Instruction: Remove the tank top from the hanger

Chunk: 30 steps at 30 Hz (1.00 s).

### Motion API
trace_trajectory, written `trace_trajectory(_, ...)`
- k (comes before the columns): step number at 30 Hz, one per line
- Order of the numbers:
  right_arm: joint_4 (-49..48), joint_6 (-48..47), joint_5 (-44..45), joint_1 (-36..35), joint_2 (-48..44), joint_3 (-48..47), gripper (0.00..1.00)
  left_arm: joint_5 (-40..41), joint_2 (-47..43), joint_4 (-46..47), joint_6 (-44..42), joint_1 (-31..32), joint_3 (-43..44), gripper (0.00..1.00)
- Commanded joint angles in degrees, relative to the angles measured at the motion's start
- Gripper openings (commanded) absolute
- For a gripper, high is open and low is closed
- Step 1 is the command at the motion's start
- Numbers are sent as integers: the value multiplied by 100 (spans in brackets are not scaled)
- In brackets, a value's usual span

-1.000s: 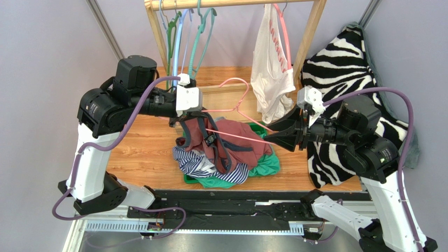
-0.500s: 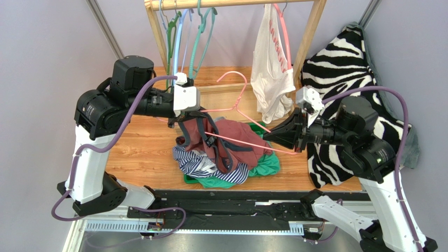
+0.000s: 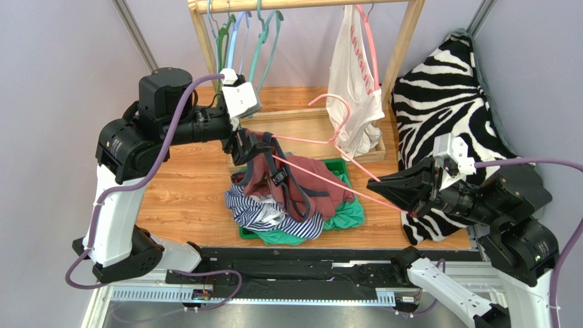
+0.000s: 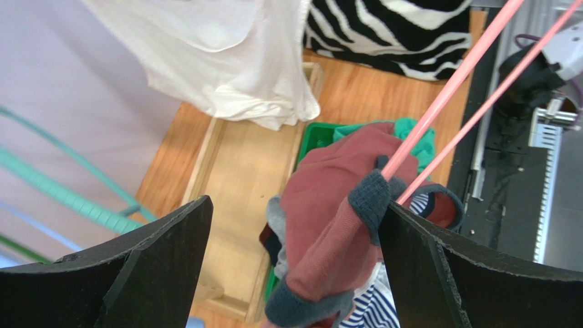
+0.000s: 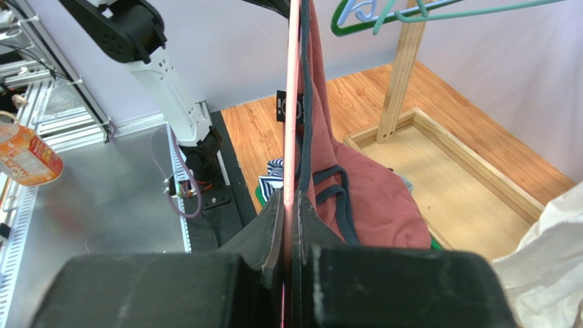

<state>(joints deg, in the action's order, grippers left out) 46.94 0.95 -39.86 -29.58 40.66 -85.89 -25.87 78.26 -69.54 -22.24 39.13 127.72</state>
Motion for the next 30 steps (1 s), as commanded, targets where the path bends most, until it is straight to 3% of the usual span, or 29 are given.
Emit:
trace_trajectory(1,131,142,548,-4,-260,-156,0,1046,-609,484,518,-29,-370,97)
trace_trajectory(6,184,204,795,-12,-323,-271,0,848,-997,617,685,-125,-1046,97)
trace_trajectory(12,96,230,901,-12,-296,-271,0,161,-918,608,844,-143,-1276,98)
trace_trajectory(22,360,-7,1015,-12,-375,-963,0,978,-971,968,1002,-143,-2154,98)
trace_trajectory(30,474,98,804,-12,-392,-1211,0,-188,-611,942,1204,-152,-1919,97)
